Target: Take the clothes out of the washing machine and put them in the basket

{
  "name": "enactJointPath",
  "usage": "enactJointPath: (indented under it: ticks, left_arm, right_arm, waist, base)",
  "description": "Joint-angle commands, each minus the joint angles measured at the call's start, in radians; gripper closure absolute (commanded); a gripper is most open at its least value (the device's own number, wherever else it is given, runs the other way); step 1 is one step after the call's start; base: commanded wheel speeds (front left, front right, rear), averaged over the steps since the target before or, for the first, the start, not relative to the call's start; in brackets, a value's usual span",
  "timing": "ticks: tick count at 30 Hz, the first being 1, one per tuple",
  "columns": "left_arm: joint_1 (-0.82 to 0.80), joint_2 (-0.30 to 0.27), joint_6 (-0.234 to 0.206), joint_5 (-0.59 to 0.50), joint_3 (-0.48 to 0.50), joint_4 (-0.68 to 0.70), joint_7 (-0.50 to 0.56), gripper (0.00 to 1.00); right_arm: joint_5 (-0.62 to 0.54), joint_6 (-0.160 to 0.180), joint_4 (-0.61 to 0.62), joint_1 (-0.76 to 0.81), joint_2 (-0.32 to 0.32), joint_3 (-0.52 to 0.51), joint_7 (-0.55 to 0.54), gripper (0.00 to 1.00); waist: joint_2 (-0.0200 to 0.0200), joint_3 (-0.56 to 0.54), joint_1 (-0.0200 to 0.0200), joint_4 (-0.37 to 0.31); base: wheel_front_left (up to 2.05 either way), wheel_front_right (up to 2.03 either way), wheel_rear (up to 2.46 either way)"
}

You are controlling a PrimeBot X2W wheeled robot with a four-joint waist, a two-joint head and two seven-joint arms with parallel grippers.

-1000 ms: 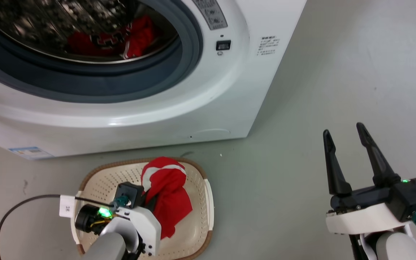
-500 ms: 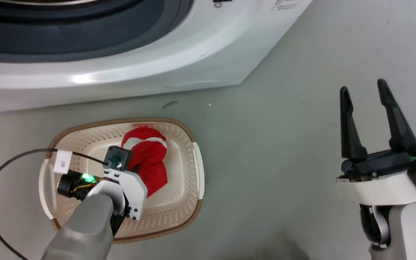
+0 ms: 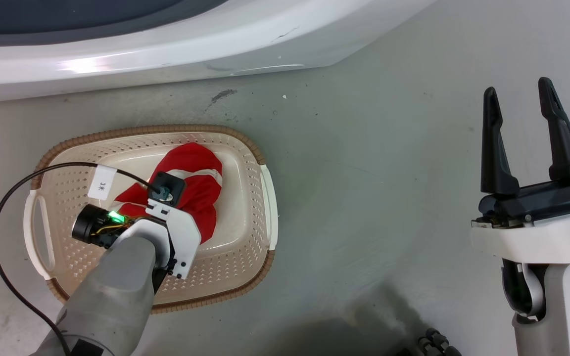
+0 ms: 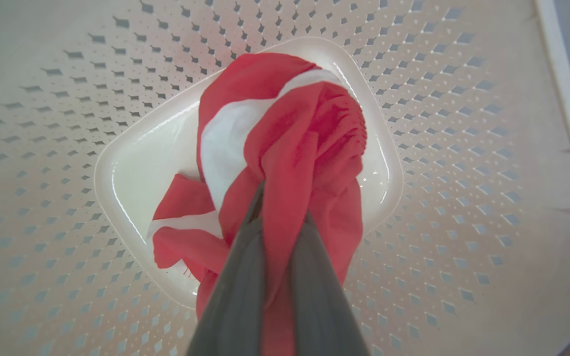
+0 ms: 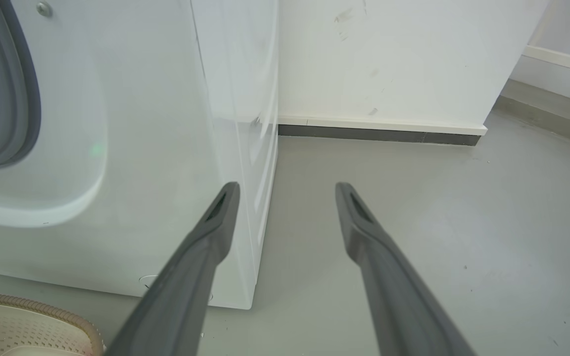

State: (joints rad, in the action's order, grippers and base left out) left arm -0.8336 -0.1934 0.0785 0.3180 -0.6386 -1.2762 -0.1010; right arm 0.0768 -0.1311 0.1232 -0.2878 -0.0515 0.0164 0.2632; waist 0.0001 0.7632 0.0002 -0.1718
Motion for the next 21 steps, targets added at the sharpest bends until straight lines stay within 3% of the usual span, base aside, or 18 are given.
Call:
enactJointPath:
  ticks: [1, 2, 3, 15, 21]
  left_arm:
    - [-0.013, -0.005, -0.004, -0.001, 0.001, -0.003, -0.002, 1.00]
    - [-0.015, -0.003, -0.007, 0.007, 0.006, -0.004, -0.006, 0.58]
    - [-0.014, -0.001, -0.011, 0.012, 0.010, -0.005, -0.010, 0.00]
    - [0.063, 0.033, -0.024, 0.044, 0.018, -0.003, -0.134, 0.00]
    - [0.122, 0.033, -0.059, 0.054, 0.044, 0.102, -0.165, 0.00]
  right_arm:
    - [0.001, 0.001, 0.000, -0.016, 0.002, -0.002, 0.002, 0.00]
    - [0.001, 0.001, -0.001, -0.016, 0.002, -0.002, 0.002, 0.00]
    - [-0.001, 0.001, -0.005, -0.015, 0.002, -0.003, 0.002, 0.00]
    - [-0.019, 0.001, -0.044, 0.038, 0.002, 0.007, 0.002, 0.00]
    - [-0.035, 0.001, -0.059, 0.090, 0.002, 0.012, 0.002, 0.00]
  waist:
    - [-0.0001, 0.000, -0.0002, 0.000]
    - [-0.0001, -0.002, -0.0002, 0.001]
    - [-0.0001, -0.006, -0.0002, 0.002]
    - [-0.0001, -0.162, -0.0002, 0.032]
    - [-0.0001, -0.269, -0.0002, 0.055]
  base:
    - [0.00, 0.00, 0.00]
    - [0.00, 0.00, 0.00]
    - [0.00, 0.00, 0.00]
    - [0.00, 0.00, 0.00]
    - [0.00, 0.00, 0.00]
